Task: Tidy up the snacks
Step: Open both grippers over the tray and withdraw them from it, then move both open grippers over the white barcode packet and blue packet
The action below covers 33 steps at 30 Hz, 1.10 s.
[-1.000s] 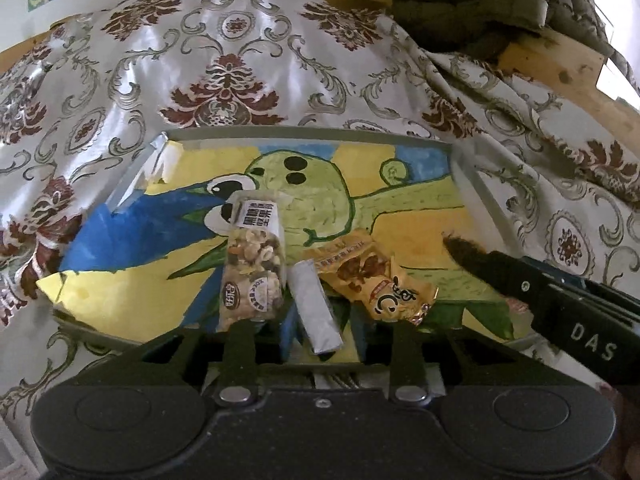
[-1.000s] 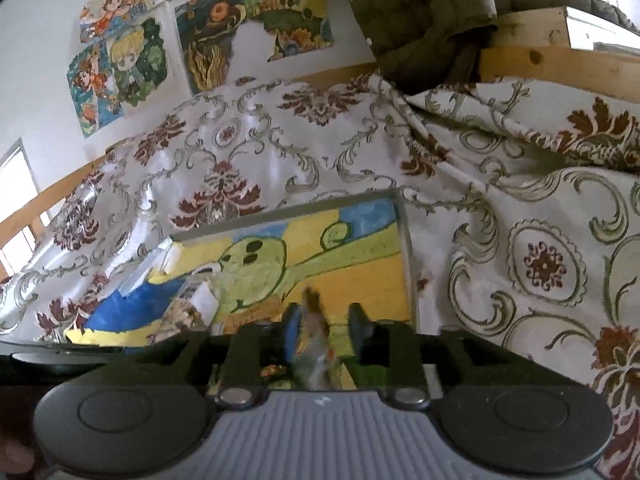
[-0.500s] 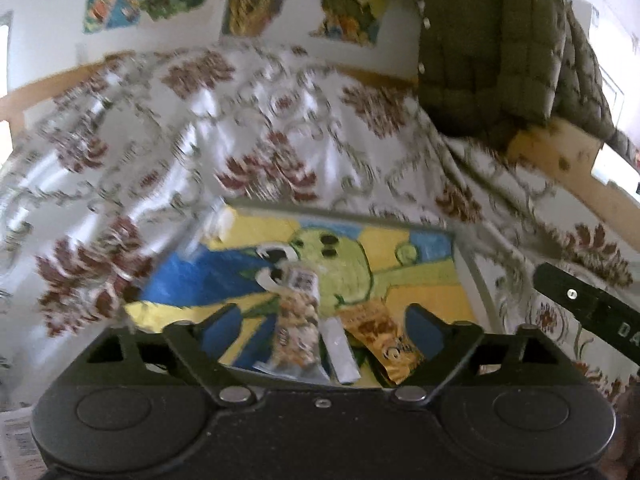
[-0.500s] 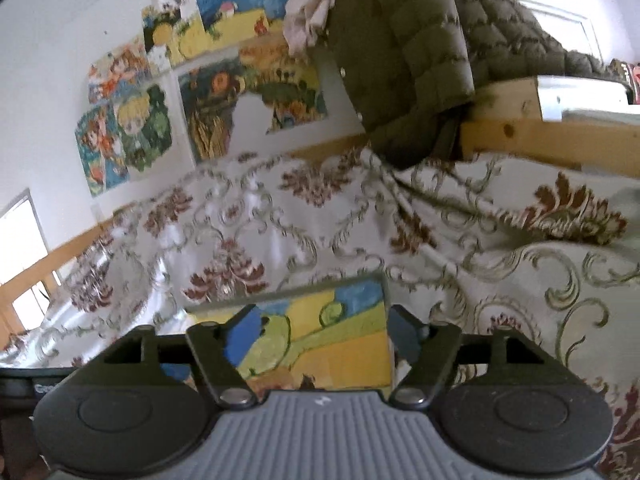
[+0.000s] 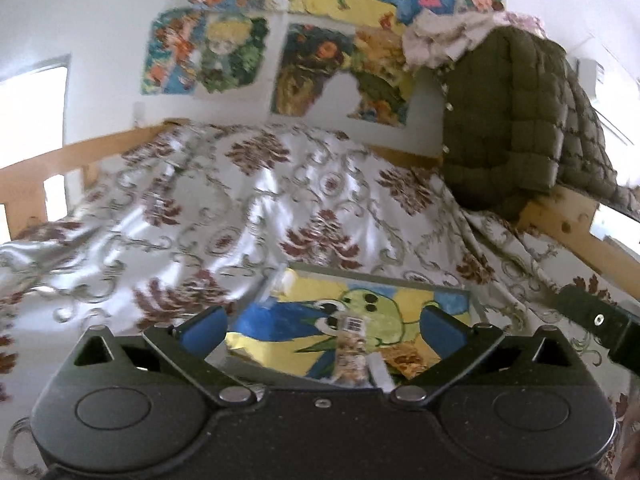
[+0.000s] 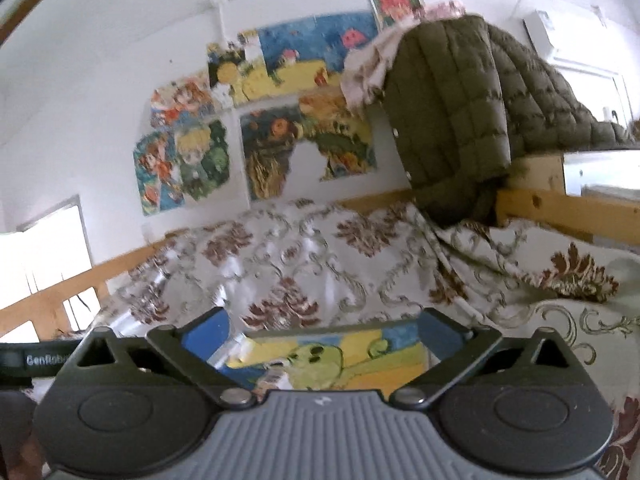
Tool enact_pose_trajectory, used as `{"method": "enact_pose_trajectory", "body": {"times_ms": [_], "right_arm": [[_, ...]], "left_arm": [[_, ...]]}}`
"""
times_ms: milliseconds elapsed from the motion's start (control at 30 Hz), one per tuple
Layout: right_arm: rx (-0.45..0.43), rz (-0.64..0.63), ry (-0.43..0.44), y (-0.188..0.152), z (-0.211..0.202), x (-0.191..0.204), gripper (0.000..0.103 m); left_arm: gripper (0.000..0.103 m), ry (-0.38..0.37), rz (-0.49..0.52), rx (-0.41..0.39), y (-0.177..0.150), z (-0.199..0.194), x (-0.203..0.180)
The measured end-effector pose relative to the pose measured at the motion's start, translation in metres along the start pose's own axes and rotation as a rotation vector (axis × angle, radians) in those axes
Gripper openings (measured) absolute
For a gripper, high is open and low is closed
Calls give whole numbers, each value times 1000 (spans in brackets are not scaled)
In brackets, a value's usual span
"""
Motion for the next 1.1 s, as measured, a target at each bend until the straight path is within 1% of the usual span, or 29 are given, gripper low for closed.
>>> {"method": "enact_pose_trajectory", "body": {"times_ms": [167, 267, 400, 633, 833, 1000, 1100], "right_arm": [[-24, -18, -23, -6, -20, 16, 103], [-11, -36, -23, -14, -32, 26, 103], [8, -46, -14, -25, -50, 41, 103], [58, -44, 0, -49, -79, 65, 103], [98, -47, 18, -65, -100, 86, 103], [135, -50, 33, -79, -114, 100, 103], [154, -53, 37, -83, -119, 107, 103]], "left_arm": [[102, 51, -15, -46, -7, -30, 24], [102, 62, -20, -64, -11, -44, 35], [102, 75, 1, -83, -20, -63, 47], [102, 98, 4, -73, -43, -90, 72], [102, 122, 21, -84, -61, -114, 92], [102, 134, 27, -52, -81, -127, 108], [102, 156, 43, -33, -93, -131, 119]]}}
Point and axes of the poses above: each gripper's, at about its wrist camera, not at the fingertips, and z roughly the way its jaws point, x to its left, y to its top, the point moved 6 cm from there along z, roughly the way its jaws point, and after that the axes turned 14 degrees about y, right-handed, at the moved point
